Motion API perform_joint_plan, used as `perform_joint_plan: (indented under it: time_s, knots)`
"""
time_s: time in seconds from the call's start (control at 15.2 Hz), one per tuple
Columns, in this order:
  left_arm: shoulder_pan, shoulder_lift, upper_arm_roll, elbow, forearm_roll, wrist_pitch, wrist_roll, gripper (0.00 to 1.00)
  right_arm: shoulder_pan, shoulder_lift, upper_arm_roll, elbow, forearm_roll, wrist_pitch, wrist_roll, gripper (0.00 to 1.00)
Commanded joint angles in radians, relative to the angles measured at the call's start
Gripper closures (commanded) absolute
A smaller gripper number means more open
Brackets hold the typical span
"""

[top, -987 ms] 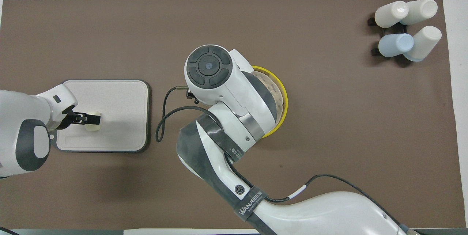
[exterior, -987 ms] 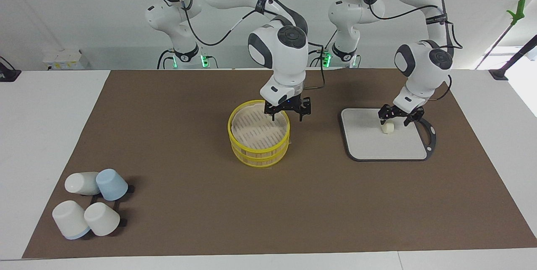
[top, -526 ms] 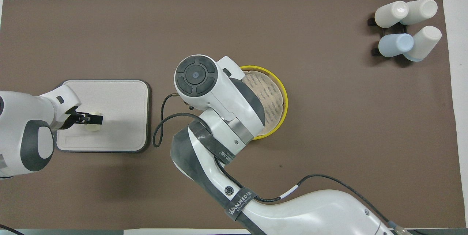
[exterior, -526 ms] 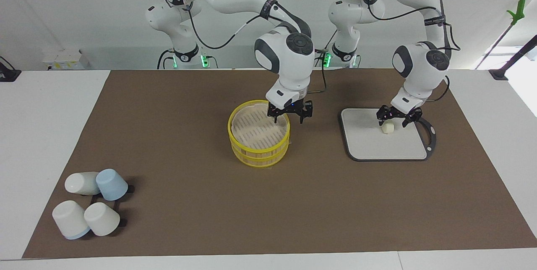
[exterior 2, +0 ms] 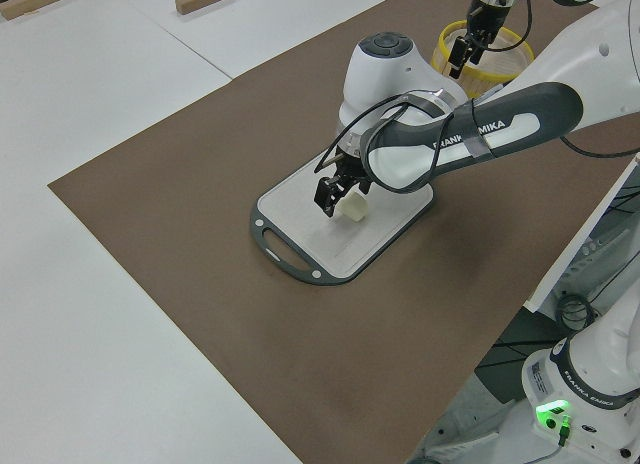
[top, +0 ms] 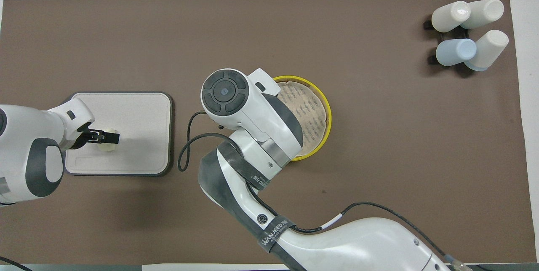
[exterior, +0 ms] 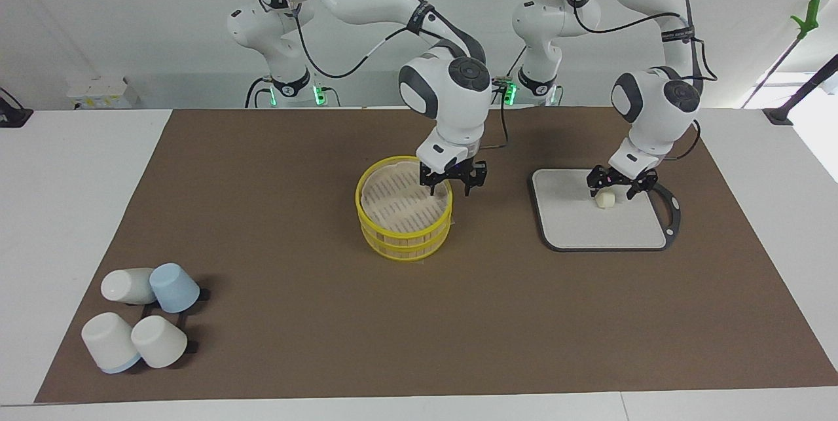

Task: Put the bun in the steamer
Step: 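Grasp the steamer lid with the right gripper while the left gripper grasps the bun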

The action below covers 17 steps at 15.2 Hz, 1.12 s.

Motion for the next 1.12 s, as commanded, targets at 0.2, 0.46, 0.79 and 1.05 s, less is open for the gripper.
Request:
perform_joint_plan:
  time_s: [0.2,0.46,0.79,1.05]
  knots:
    - [-0.011,0.010,0.002,-0.017,-0.019,0.048,0.010,0.02,-0.003,-0.015,0.000,-0.030,-0.017,0.012,0.023,1.00]
    - [-0.011,0.012,0.002,-0.017,-0.024,0.048,0.009,0.02,-0.001,-0.022,0.000,-0.010,-0.023,-0.032,0.011,1.00]
    - [-0.011,0.012,0.002,-0.017,-0.024,0.048,0.009,0.12,-0.073,-0.058,0.002,0.052,-0.011,-0.098,-0.110,1.00]
    - [-0.011,0.012,0.002,-0.019,-0.024,0.048,0.006,0.31,-0.170,-0.113,0.000,0.041,-0.007,-0.129,-0.312,1.00]
